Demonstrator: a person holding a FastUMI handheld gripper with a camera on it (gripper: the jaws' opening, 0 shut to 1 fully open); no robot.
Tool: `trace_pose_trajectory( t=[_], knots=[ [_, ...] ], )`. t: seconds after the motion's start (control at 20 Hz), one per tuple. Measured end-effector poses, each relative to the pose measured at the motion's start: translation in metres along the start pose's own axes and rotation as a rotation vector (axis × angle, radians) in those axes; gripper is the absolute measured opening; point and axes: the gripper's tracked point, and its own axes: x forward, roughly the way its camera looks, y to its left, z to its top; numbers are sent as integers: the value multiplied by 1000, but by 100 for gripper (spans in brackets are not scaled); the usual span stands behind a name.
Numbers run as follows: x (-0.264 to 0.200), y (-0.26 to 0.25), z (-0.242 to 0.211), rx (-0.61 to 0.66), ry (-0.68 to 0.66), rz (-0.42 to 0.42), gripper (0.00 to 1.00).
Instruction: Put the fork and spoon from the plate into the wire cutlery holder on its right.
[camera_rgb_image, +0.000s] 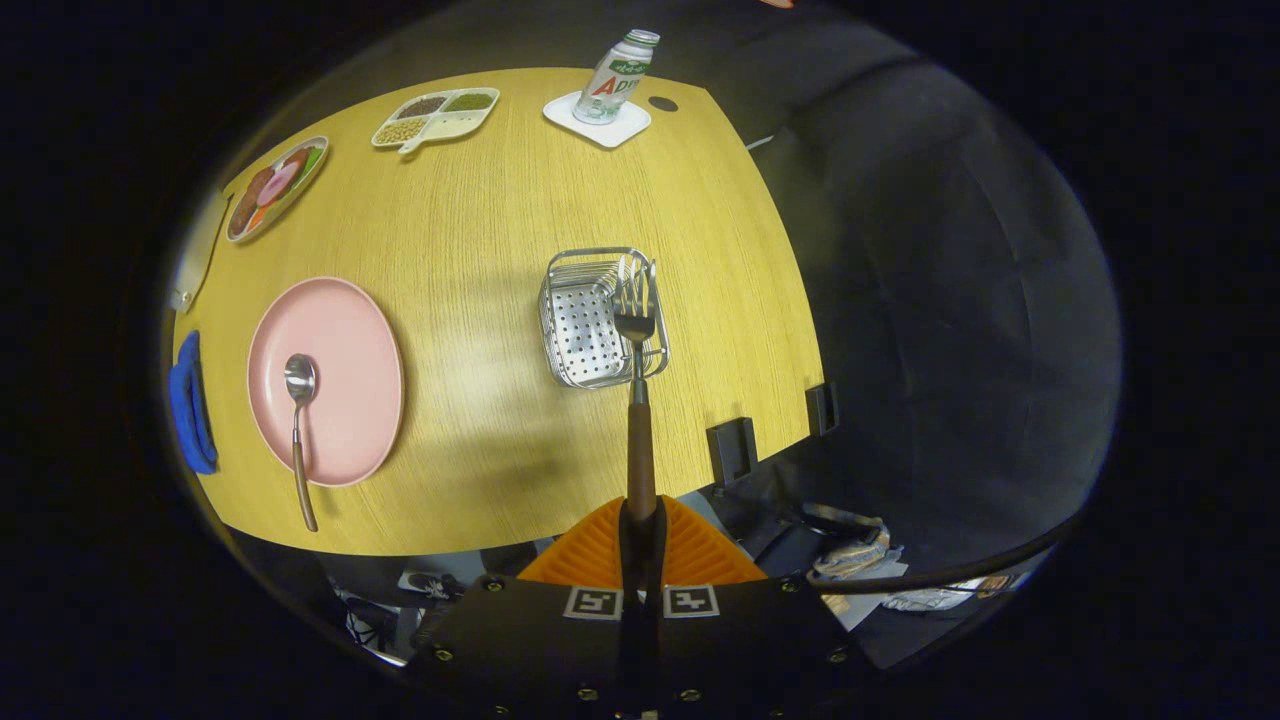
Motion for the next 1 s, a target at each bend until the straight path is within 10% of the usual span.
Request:
trace_pose_trajectory(
  t=[0.55,1.0],
  knots=[
    [14,5,4,-62,57,37,2],
    [-8,14,31,-71,-53,61,38]
  ],
)
